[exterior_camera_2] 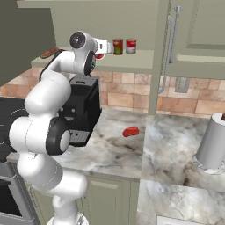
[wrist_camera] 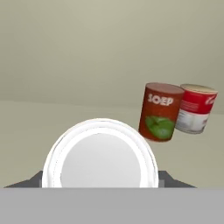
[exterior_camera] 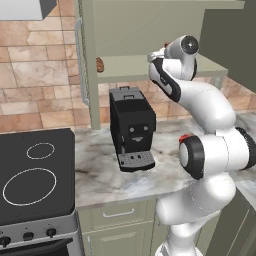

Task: Pick the cans from the counter and place them in their designated side in the cabinet.

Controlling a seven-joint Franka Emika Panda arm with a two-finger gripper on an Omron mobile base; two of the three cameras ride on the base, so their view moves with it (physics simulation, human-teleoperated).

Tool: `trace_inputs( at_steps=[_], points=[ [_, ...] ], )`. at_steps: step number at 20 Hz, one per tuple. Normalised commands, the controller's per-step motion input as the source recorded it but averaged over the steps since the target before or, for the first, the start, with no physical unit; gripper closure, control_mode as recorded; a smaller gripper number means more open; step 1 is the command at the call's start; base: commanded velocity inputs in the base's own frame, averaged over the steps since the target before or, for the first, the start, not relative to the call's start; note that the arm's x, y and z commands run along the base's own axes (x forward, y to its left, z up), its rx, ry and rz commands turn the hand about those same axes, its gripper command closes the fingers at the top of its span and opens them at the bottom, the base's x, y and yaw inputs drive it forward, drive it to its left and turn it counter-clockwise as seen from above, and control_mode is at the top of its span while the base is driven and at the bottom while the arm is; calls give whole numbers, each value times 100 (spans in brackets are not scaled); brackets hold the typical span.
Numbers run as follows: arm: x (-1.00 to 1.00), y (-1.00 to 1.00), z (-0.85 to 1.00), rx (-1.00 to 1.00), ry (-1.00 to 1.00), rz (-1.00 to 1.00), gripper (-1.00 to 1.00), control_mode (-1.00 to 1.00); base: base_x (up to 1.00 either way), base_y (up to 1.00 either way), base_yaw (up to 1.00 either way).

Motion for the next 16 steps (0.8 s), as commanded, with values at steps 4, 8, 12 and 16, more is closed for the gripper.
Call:
trace_inputs(
  at_steps=[4, 8, 12, 16],
  points=[
    [23, -5, -9, 0, 1, 0, 100, -100, 0, 0, 0],
    [29, -2, -7, 0, 0, 0, 100, -100, 0, 0, 0],
    [30, -4, -12, 0, 0, 0, 100, -100, 0, 0, 0],
    [32, -2, -13, 0, 0, 0, 100, -100, 0, 0, 0]
  ],
)
